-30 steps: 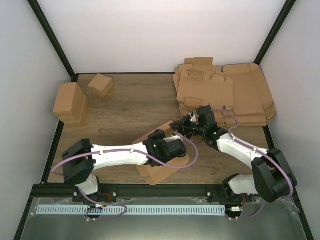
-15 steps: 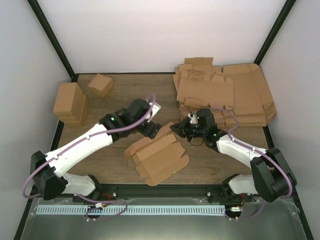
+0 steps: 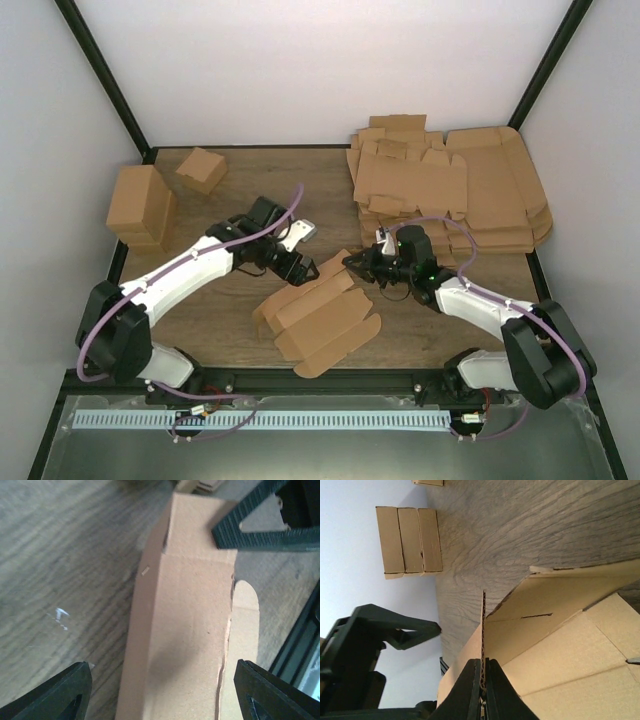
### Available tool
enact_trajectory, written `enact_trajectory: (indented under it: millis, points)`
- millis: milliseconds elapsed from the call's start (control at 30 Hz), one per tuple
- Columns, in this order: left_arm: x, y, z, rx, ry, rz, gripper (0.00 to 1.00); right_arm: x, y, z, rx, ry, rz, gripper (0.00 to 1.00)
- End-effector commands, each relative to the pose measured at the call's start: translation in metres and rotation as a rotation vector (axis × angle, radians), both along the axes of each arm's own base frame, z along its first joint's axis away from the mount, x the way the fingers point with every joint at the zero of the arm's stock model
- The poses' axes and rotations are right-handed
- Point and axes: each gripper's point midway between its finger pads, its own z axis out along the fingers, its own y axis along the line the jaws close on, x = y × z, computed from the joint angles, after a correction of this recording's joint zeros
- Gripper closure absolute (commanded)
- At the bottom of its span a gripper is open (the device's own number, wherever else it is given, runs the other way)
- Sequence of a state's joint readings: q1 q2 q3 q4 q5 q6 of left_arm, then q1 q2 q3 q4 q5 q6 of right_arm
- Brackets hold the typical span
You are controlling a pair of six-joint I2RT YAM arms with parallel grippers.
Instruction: Fold the paper box
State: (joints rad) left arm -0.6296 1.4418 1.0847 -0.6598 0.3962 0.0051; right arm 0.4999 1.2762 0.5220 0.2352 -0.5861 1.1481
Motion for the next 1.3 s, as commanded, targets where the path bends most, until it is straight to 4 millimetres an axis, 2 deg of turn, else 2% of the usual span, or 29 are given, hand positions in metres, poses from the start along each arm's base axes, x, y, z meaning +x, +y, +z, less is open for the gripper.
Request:
enact_trajectory:
  millis: [0,133,267,433,600,800,867,1200,1267]
  points:
    - [-0.015,-0.016,-0.008,-0.075,0.04,-0.118,0.2,0.001,0.003,0.005,-0.008,-0.069,0.032,0.99]
    - [-0.019,-0.014,-0.027,-0.019,0.074,-0.13,0.24,0.001,0.003,0.001,-0.015,-0.065,0.035,0.98]
    - [-0.028,-0.022,-0.024,-0.067,0.094,-0.174,0.25,0.001,0.003,-0.003,-0.024,-0.057,0.038,0.97]
    - [-0.027,-0.018,-0.035,-0.028,0.107,-0.155,0.29,0.001,0.001,-0.008,-0.036,-0.056,0.032,0.96]
    - [-0.027,-0.019,-0.036,-0.025,0.102,-0.155,0.36,0.0,0.0,-0.012,-0.047,-0.052,0.027,0.91]
    - [-0.028,-0.016,-0.045,0.018,0.102,-0.145,0.4,-0.002,-0.003,-0.017,-0.062,-0.045,0.021,0.89]
    - [-0.028,-0.017,-0.046,0.028,0.097,-0.144,0.42,-0.003,-0.004,-0.019,-0.069,-0.043,0.022,0.84]
    - [-0.035,-0.023,-0.051,0.119,0.029,-0.168,0.44,-0.006,-0.012,-0.019,-0.135,-0.09,0.031,0.73]
    - [-0.035,-0.023,-0.051,0.124,0.024,-0.163,0.45,-0.006,-0.015,-0.017,-0.164,-0.115,0.035,0.66]
